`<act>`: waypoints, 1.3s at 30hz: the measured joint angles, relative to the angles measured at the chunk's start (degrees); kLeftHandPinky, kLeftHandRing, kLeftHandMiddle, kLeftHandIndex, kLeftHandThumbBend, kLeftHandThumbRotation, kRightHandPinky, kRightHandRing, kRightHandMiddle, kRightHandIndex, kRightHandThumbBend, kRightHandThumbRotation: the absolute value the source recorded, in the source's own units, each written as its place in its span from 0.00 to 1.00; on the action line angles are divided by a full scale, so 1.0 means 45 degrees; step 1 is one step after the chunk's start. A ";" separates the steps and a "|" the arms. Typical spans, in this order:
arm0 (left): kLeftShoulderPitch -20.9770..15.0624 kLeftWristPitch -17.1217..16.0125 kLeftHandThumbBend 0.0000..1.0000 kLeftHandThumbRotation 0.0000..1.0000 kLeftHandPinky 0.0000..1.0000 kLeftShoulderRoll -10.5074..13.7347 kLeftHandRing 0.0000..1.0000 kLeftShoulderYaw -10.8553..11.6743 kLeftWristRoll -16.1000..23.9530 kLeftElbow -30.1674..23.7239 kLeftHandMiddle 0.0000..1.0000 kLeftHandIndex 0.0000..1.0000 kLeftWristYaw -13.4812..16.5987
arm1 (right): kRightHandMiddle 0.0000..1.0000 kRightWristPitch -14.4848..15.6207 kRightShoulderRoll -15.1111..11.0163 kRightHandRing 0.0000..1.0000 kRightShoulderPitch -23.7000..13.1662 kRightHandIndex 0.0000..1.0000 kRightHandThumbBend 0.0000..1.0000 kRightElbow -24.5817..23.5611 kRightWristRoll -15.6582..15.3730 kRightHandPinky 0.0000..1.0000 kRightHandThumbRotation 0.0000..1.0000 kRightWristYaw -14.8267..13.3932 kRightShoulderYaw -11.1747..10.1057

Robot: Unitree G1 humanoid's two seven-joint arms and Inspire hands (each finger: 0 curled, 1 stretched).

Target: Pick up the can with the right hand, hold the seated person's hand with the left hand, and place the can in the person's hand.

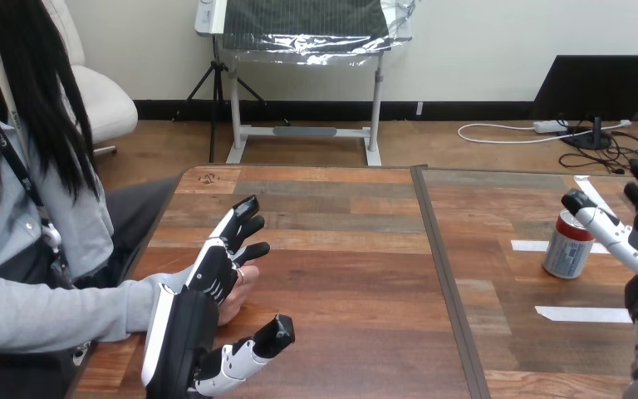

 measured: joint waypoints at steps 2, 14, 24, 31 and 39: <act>0.0000 0.0000 0.98 0.69 0.79 -0.0003 0.89 -0.0001 -0.0048 0.0000 0.92 0.89 -0.0028 | 0.95 0.0091 -0.0002 0.95 0.0000 0.95 1.00 0.0060 -0.0053 0.95 0.22 -0.0067 0.0003; 0.0000 -0.0008 0.97 0.70 0.79 0.0005 0.89 0.0023 -0.0143 0.0000 0.92 0.89 -0.0067 | 0.95 0.0759 -0.0007 0.96 -0.0001 0.96 1.00 0.0373 -0.0210 0.95 0.25 -0.0289 0.0003; 0.0001 -0.0021 0.96 0.71 0.80 0.0009 0.89 0.0019 -0.0149 0.0000 0.92 0.90 -0.0132 | 0.94 0.1183 -0.0013 0.95 -0.0002 0.95 1.00 0.0586 -0.0436 0.94 0.29 -0.0488 0.0030; 0.0001 -0.0021 0.96 0.70 0.81 0.0014 0.90 0.0009 -0.0209 0.0000 0.92 0.90 -0.0219 | 0.94 0.1368 -0.0023 0.95 -0.0005 0.94 1.00 0.0775 -0.0566 0.93 0.30 -0.0574 0.0054; 0.0002 -0.0022 0.97 0.69 0.81 0.0018 0.89 0.0014 -0.0222 0.0000 0.92 0.89 -0.0245 | 0.92 0.1732 -0.0055 0.93 -0.0004 0.94 1.00 0.0915 -0.0907 0.90 0.32 -0.0870 0.0169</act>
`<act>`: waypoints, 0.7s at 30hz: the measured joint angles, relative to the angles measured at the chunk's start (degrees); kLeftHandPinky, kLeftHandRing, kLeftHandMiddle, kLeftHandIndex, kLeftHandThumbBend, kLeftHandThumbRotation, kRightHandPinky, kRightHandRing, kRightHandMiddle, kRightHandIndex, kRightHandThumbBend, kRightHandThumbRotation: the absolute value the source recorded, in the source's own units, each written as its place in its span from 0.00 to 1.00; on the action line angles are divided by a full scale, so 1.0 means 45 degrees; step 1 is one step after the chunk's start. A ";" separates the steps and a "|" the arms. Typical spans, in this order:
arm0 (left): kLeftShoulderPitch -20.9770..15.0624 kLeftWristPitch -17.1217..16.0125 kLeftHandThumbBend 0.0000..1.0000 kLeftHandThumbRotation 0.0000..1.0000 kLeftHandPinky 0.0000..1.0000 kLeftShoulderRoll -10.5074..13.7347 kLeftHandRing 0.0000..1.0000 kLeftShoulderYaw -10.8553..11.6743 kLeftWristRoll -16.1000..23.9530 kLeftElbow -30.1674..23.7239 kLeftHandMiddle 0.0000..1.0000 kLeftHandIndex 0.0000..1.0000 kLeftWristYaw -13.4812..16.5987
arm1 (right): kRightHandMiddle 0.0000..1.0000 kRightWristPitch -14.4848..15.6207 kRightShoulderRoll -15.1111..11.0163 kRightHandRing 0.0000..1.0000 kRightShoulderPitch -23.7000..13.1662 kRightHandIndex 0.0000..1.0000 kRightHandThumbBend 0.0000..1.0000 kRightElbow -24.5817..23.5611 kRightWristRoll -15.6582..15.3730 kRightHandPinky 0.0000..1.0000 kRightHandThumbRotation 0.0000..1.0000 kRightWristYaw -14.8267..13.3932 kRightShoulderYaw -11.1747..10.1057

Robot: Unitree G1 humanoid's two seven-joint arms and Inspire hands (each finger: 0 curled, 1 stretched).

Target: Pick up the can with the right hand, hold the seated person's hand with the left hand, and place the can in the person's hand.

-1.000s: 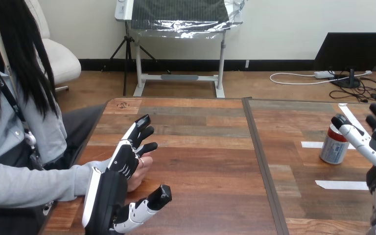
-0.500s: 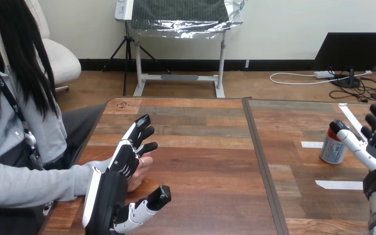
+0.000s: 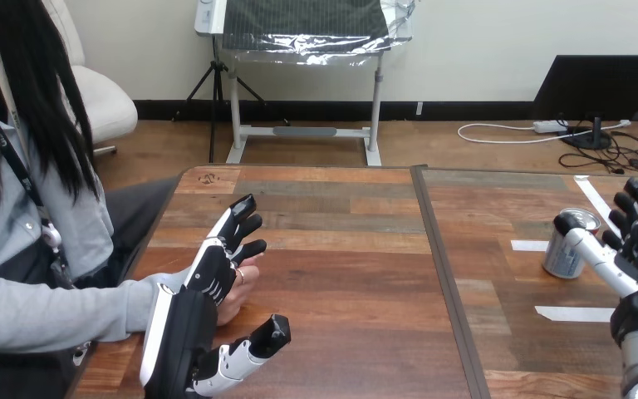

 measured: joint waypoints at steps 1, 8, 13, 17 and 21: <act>0.0000 0.0000 0.97 0.69 0.81 -0.0001 0.89 0.0000 0.0000 0.0000 0.92 0.89 0.0000 | 0.92 0.0038 -0.0007 0.93 0.0000 0.94 1.00 0.0017 -0.0047 0.90 0.32 -0.0059 0.0016; 0.0001 -0.0004 0.97 0.68 0.79 -0.0002 0.88 0.0004 -0.0001 0.0000 0.92 0.89 -0.0005 | 0.92 0.0308 -0.0046 0.92 -0.0007 0.93 1.00 0.0193 -0.0175 0.89 0.31 -0.0146 0.0067; 0.0001 -0.0004 0.97 0.68 0.79 -0.0001 0.88 0.0001 -0.0056 0.0000 0.91 0.89 -0.0040 | 0.92 0.0504 -0.0047 0.92 -0.0007 0.93 1.00 0.0320 -0.0180 0.89 0.31 -0.0182 0.0064; 0.0001 -0.0005 0.98 0.68 0.78 -0.0002 0.87 0.0007 -0.0077 -0.0001 0.91 0.89 -0.0048 | 0.91 0.0665 -0.0049 0.92 -0.0007 0.92 1.00 0.0428 -0.0187 0.90 0.31 -0.0216 0.0066; 0.0001 -0.0010 0.98 0.68 0.77 -0.0002 0.88 0.0010 -0.0081 -0.0001 0.91 0.89 -0.0048 | 0.92 0.0839 -0.0051 0.92 -0.0007 0.92 1.00 0.0492 -0.0197 0.90 0.31 -0.0234 0.0066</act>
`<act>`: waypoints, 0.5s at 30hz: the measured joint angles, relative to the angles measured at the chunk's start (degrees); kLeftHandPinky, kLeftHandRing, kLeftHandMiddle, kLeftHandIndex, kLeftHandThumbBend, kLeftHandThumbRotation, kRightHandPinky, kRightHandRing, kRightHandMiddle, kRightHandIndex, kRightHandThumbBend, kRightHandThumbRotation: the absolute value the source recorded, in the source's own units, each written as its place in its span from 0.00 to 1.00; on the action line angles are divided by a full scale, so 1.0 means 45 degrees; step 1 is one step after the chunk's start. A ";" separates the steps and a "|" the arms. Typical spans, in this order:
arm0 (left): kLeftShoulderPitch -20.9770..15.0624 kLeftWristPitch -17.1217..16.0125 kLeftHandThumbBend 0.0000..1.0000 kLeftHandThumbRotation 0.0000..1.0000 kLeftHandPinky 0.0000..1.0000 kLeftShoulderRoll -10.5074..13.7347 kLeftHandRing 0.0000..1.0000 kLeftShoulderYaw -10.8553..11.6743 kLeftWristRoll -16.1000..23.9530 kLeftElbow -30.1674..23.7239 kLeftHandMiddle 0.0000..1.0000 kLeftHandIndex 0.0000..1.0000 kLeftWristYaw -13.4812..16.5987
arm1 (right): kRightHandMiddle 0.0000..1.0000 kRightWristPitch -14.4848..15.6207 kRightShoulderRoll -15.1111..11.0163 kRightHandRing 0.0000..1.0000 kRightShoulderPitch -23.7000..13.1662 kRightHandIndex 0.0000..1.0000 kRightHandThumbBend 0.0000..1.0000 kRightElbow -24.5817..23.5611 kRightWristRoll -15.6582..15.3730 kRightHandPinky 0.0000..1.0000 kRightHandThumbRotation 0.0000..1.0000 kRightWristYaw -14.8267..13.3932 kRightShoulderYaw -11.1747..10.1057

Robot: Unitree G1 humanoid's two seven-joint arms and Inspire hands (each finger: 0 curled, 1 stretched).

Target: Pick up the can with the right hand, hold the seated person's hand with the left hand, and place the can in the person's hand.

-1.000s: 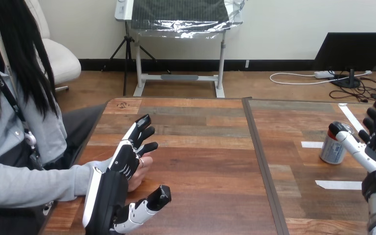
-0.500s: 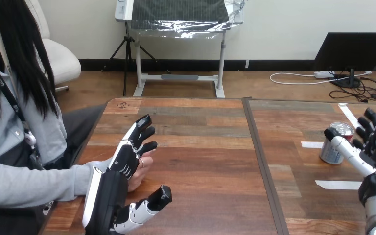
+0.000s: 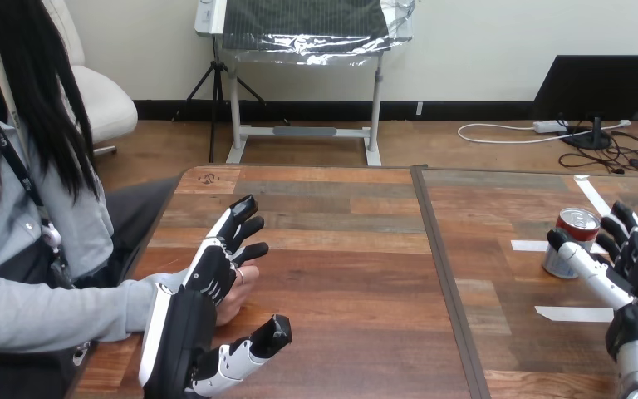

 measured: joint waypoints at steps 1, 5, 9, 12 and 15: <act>0.0000 -0.0002 0.98 0.68 0.77 0.0000 0.88 0.0000 -0.0004 0.0000 0.91 0.89 -0.0001 | 0.92 0.0025 -0.0001 0.92 0.0000 0.93 1.00 0.0012 -0.0009 0.90 0.31 -0.0003 0.0001; 0.0000 -0.0005 0.98 0.68 0.77 -0.0002 0.88 0.0001 -0.0011 0.0000 0.91 0.89 -0.0006 | 0.92 0.0147 -0.0003 0.92 0.0000 0.93 0.99 0.0035 -0.0058 0.91 0.30 -0.0045 0.0013; 0.0000 -0.0007 0.99 0.68 0.77 -0.0001 0.87 0.0003 -0.0011 0.0000 0.91 0.89 -0.0006 | 0.92 0.0254 -0.0013 0.92 0.0000 0.93 0.98 0.0045 -0.0132 0.90 0.30 -0.0067 0.0034; 0.0000 -0.0011 0.99 0.68 0.77 0.0001 0.88 0.0002 -0.0020 0.0000 0.91 0.89 -0.0015 | 0.92 0.0308 -0.0037 0.92 0.0000 0.93 0.98 0.0073 -0.0212 0.90 0.31 -0.0077 0.0067; 0.0000 -0.0015 0.98 0.68 0.77 0.0004 0.88 0.0003 -0.0021 0.0000 0.91 0.89 -0.0025 | 0.92 0.0403 -0.0081 0.92 -0.0007 0.93 0.99 0.0119 -0.0275 0.90 0.32 -0.0082 0.0094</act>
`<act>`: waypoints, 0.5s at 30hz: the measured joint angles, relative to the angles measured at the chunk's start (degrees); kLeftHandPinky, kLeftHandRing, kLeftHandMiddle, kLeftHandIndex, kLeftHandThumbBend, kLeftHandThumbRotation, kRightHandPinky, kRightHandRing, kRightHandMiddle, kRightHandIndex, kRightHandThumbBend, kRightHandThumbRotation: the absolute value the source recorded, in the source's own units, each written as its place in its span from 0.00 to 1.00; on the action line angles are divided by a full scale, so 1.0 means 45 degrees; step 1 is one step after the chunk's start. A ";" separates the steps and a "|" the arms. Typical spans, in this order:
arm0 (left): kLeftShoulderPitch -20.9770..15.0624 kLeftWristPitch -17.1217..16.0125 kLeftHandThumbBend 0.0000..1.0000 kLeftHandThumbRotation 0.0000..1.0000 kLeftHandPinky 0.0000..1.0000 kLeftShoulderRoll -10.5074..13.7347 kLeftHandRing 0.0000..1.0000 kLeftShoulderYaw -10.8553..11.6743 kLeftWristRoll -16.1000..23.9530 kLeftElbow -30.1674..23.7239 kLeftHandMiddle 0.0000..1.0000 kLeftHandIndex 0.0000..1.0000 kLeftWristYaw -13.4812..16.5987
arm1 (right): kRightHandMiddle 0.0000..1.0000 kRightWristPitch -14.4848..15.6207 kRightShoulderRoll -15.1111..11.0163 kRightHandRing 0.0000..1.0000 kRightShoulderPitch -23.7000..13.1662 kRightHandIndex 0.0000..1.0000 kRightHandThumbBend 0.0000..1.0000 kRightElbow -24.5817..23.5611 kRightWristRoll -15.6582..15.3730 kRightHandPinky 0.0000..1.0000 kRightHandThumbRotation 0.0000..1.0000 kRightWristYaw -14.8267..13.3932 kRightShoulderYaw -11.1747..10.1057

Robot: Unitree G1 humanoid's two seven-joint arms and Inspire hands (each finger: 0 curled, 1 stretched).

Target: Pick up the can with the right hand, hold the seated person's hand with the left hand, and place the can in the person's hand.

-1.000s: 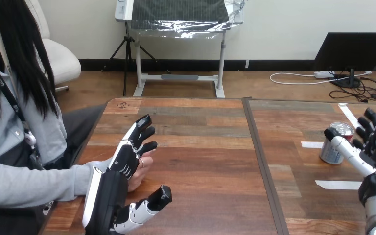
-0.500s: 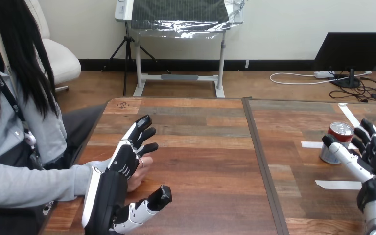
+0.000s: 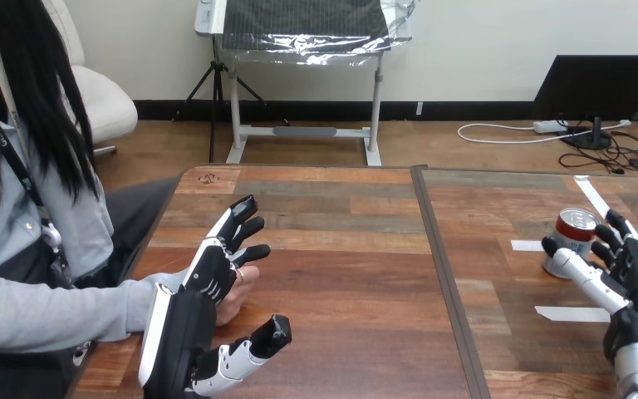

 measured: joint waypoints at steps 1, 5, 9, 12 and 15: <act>0.0000 -0.0002 0.98 0.68 0.78 0.0001 0.88 -0.0001 -0.0003 0.0000 0.91 0.89 -0.0006 | 0.92 0.0034 -0.0014 0.92 -0.0006 0.93 0.99 0.0022 -0.0030 0.89 0.33 0.0000 0.0013; 0.0000 -0.0010 0.98 0.68 0.78 0.0008 0.88 -0.0011 -0.0081 0.0000 0.91 0.89 -0.0085 | 0.92 0.0211 -0.0080 0.92 -0.0047 0.93 0.99 0.0116 -0.0073 0.90 0.34 -0.0005 0.0063; 0.0000 -0.0019 0.98 0.67 0.79 0.0011 0.88 -0.0023 -0.0217 0.0000 0.91 0.89 -0.0181 | 0.92 0.0318 -0.0158 0.92 -0.0074 0.93 1.00 0.0194 -0.0087 0.90 0.34 -0.0003 0.0088; 0.0000 -0.0021 0.98 0.67 0.79 0.0010 0.88 -0.0026 -0.0346 0.0000 0.91 0.89 -0.0256 | 0.92 0.0384 -0.0217 0.92 -0.0086 0.93 1.00 0.0240 -0.0104 0.90 0.35 -0.0006 0.0092; 0.0000 -0.0022 0.98 0.67 0.79 0.0016 0.88 -0.0024 -0.0450 0.0000 0.91 0.89 -0.0330 | 0.91 0.0433 -0.0280 0.92 -0.0097 0.93 1.00 0.0305 -0.0154 0.90 0.35 -0.0017 0.0094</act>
